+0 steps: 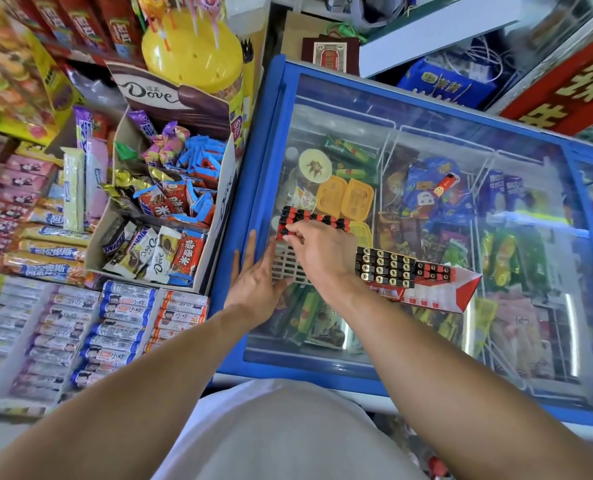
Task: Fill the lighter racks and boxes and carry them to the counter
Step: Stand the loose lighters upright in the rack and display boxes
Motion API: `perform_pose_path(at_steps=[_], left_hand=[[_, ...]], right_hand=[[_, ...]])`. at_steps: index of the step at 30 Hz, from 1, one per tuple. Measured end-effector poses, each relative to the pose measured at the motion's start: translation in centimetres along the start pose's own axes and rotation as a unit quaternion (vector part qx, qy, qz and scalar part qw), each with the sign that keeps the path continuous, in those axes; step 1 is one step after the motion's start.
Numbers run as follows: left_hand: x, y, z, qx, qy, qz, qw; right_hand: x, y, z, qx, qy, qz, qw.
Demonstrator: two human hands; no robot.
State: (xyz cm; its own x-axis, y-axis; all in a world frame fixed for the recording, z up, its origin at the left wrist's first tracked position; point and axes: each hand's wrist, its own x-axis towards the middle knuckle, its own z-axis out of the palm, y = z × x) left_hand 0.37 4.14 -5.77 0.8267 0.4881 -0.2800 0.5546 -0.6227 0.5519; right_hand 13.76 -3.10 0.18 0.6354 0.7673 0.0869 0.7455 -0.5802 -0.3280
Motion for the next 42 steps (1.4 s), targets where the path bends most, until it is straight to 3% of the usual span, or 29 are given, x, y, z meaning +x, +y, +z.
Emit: perform_pose_path(at_steps=[4,7,11,15,20,22,24,26,28,32,36,40,42], left_hand=[[0.0,0.3,-0.3,-0.009,-0.003,0.005,1.0],[-0.2,0.5,-0.8,-0.046,0.028,0.001,0.999],[0.1,1.6,-2.0,-0.109,0.091,0.016,0.99],[2.8,3.9,-3.5,-0.099,0.149,0.097,0.979],[6.0,6.2,-4.5,0.027,0.126,0.148,0.981],[6.6,6.2,-4.6,0.053,0.095,0.123,0.986],[6.8,6.0,-4.5,0.068,0.046,0.094,0.992],[6.7,5.6,-4.3,0.078,0.039,0.101,0.991],[6.5,5.4,-4.2,0.079,0.043,0.105,0.99],[6.5,5.7,-4.4,0.068,0.034,0.09,0.993],[6.6,5.9,-4.4,0.055,0.025,0.084,0.995],[6.7,5.9,-4.3,0.045,0.03,0.082,0.995],[6.5,5.9,-4.4,0.033,0.025,0.078,0.996]], right_hand=[[-0.4,-0.3,-0.8,-0.005,0.015,-0.015,1.0],[-0.5,0.6,-2.5,0.074,0.097,-0.002,0.993],[1.2,5.1,-7.2,0.134,0.164,0.096,0.973],[3.2,12.8,-9.6,0.145,0.111,0.245,0.952],[4.6,21.0,-7.5,0.085,-0.032,0.309,0.947],[5.4,23.6,-6.8,0.112,-0.03,0.369,0.922],[6.8,26.6,-6.2,0.177,0.0,0.454,0.873],[8.3,30.0,-5.1,0.231,0.02,0.524,0.819],[9.7,34.5,-2.8,0.247,0.026,0.552,0.796],[12.1,34.1,-3.5,0.187,0.013,0.537,0.822],[13.8,31.0,-5.0,0.134,-0.072,0.499,0.853],[12.5,24.9,-6.1,0.087,-0.141,0.366,0.915],[11.4,21.8,-6.0,0.123,-0.159,0.323,0.925]])
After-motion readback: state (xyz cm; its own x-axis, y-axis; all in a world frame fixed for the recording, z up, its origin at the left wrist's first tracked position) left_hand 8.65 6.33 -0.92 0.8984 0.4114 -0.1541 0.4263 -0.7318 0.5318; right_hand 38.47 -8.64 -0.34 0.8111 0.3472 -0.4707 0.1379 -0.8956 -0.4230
